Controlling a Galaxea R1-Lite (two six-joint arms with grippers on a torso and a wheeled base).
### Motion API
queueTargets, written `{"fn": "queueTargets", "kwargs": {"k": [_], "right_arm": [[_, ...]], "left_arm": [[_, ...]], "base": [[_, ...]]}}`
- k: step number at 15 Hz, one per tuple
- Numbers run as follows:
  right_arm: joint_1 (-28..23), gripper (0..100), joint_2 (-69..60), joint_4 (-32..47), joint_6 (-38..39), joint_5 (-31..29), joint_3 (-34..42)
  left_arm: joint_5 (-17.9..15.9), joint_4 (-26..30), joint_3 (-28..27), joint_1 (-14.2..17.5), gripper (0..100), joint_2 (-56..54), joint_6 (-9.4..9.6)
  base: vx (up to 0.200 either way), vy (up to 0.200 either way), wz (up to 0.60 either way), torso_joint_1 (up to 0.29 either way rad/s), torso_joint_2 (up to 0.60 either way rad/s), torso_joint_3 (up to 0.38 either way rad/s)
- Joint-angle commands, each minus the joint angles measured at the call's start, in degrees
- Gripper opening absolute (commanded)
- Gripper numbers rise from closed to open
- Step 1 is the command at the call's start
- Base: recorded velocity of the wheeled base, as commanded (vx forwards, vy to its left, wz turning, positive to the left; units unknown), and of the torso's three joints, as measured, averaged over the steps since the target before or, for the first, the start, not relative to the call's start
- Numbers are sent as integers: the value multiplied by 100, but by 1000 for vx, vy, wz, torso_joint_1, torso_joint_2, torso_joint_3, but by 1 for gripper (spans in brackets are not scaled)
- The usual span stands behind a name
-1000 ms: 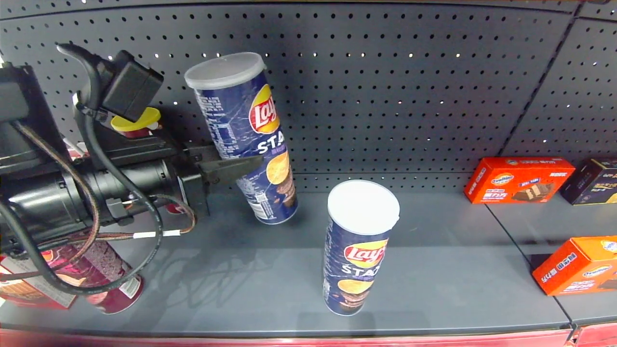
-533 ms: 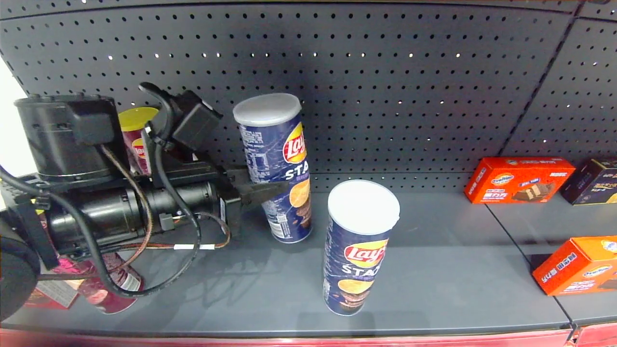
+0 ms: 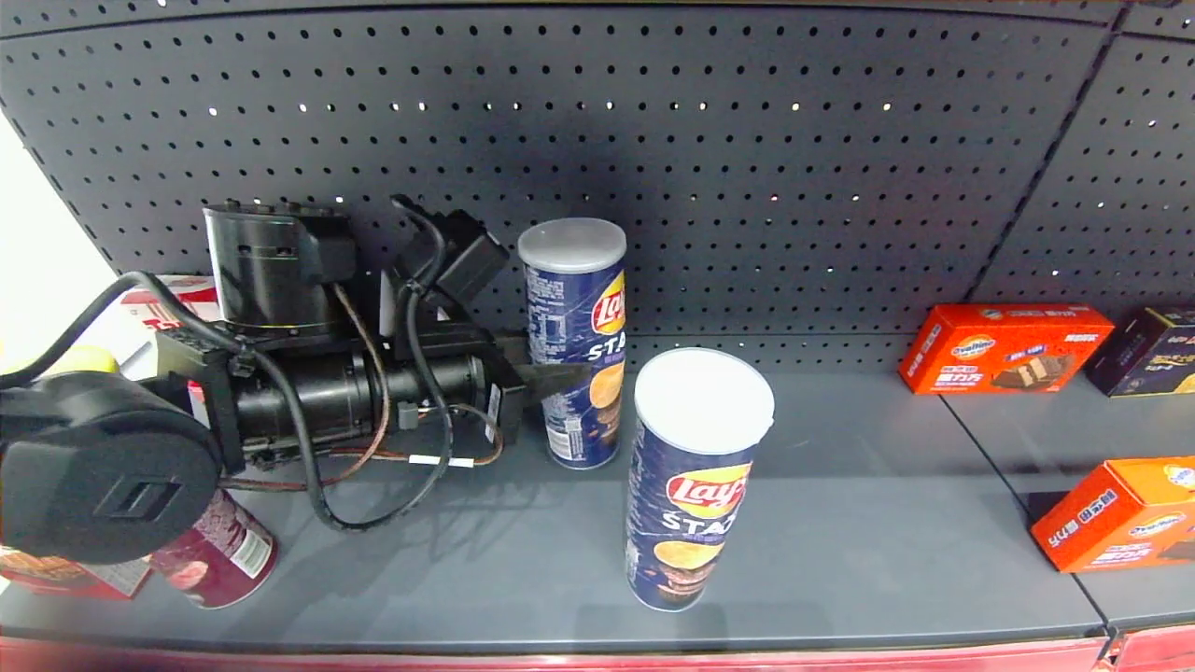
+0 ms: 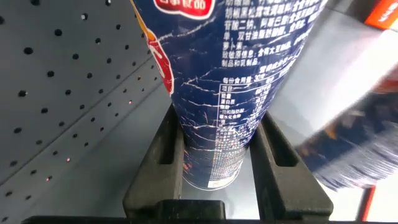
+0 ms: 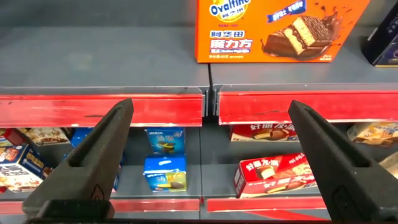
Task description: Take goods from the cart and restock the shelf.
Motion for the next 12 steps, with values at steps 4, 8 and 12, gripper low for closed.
{"fn": "queueTargets", "kwargs": {"k": [4, 8, 12], "right_arm": [[0, 100, 7, 0, -2, 1, 1], [9, 100, 7, 0, -2, 1, 1], [9, 100, 7, 0, -2, 1, 1]], "left_arm": [[-4, -40, -599, 62, 0, 710, 52], [-4, -49, -890, 53, 0, 973, 43], [-12, -76, -986, 44, 0, 1132, 52]], "base": [[0, 0, 0, 0, 0, 0], [0, 0, 0, 0, 0, 0], [0, 0, 0, 0, 0, 0]]}}
